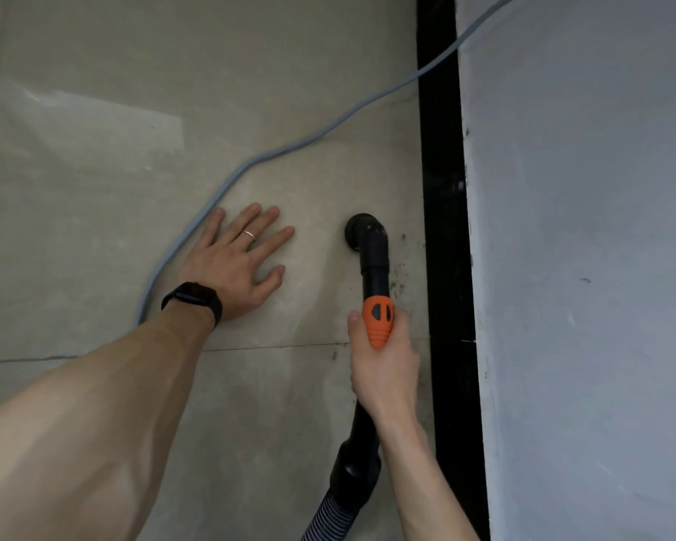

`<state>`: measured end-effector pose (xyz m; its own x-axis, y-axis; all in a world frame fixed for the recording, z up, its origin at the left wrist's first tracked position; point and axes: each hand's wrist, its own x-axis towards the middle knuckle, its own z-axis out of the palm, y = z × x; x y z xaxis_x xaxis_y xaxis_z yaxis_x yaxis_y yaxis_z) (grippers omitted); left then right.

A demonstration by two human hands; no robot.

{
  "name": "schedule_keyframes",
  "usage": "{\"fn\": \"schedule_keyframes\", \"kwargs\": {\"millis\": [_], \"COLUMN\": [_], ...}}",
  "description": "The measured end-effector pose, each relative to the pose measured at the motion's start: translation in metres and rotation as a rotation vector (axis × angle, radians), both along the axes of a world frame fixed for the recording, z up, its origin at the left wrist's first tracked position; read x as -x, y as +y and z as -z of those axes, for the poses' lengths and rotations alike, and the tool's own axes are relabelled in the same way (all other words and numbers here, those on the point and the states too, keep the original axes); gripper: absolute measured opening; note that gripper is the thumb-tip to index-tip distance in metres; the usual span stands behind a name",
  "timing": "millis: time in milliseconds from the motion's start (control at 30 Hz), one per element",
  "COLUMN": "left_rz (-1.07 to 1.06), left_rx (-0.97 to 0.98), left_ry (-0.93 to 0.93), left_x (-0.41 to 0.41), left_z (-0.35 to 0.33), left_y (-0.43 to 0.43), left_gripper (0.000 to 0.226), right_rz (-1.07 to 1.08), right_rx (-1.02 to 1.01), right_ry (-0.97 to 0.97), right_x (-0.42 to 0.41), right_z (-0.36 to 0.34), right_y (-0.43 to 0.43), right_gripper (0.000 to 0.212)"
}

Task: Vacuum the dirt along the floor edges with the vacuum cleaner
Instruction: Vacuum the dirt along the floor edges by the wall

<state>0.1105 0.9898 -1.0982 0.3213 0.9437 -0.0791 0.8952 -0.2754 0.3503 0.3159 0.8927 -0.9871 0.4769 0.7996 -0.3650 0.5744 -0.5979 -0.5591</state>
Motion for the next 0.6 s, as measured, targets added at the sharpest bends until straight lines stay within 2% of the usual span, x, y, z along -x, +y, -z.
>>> {"fn": "schedule_keyframes", "kwargs": {"millis": [200, 333, 600], "left_rz": [0.001, 0.008, 0.013], "left_rx": [-0.003, -0.005, 0.000], "left_ry": [0.036, 0.033, 0.023], "left_x": [0.000, 0.001, 0.001], "left_z": [-0.002, 0.000, -0.002], "left_y": [-0.001, -0.001, -0.002], "left_gripper": [0.063, 0.063, 0.063], "right_rz": [-0.157, -0.224, -0.116], "right_rx": [0.016, 0.012, 0.016], "right_ry": [-0.091, -0.119, -0.190], "right_x": [0.033, 0.040, 0.001], "right_z": [0.004, 0.005, 0.003], "right_y": [-0.015, -0.015, 0.007], "right_gripper": [0.037, 0.040, 0.041]}}
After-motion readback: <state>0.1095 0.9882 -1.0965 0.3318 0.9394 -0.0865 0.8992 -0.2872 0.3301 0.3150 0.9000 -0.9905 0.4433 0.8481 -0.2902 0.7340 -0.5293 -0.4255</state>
